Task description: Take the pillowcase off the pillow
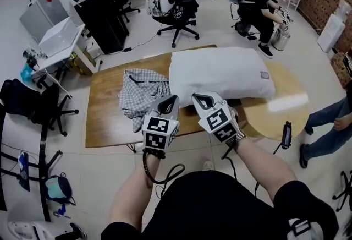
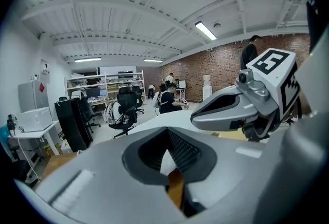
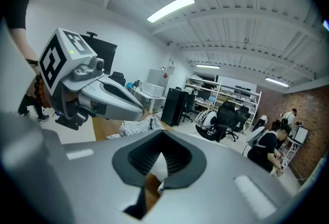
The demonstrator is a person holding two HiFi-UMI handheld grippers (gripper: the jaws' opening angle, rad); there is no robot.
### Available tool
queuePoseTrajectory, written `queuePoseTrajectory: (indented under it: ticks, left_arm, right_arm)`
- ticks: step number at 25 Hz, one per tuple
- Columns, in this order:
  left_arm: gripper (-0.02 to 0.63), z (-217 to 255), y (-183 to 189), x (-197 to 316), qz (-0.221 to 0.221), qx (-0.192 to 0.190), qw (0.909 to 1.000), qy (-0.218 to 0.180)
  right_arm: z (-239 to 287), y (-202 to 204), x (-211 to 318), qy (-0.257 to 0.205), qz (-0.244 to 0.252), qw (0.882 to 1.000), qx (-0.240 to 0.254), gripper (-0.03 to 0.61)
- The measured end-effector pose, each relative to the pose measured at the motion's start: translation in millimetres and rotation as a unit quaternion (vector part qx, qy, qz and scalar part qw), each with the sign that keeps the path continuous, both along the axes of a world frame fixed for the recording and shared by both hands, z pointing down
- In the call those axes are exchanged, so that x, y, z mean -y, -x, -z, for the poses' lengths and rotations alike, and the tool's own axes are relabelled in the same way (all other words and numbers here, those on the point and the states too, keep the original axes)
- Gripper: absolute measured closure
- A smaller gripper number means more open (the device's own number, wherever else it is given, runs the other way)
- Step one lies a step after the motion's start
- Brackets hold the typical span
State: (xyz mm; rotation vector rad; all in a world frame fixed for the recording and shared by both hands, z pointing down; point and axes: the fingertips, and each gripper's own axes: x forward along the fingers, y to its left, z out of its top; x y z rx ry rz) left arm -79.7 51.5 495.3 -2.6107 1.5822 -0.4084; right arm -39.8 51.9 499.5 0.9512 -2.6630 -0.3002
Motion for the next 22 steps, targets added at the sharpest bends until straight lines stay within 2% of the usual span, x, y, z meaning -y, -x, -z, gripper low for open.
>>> queuePoseTrajectory:
  ticks: [8,22]
  left_arm:
    - [0.609,14,7,-29,-0.004,0.004,0.9999,-0.011]
    - [0.609,6,8,-50,-0.004,0.010,0.9999,-0.007]
  right_arm:
    - [15,10,-32,-0.010,-0.002,1.000,0.011,0.578]
    - [21,10,-56,-0.026,-0.004,0.999,0.022,0.578]
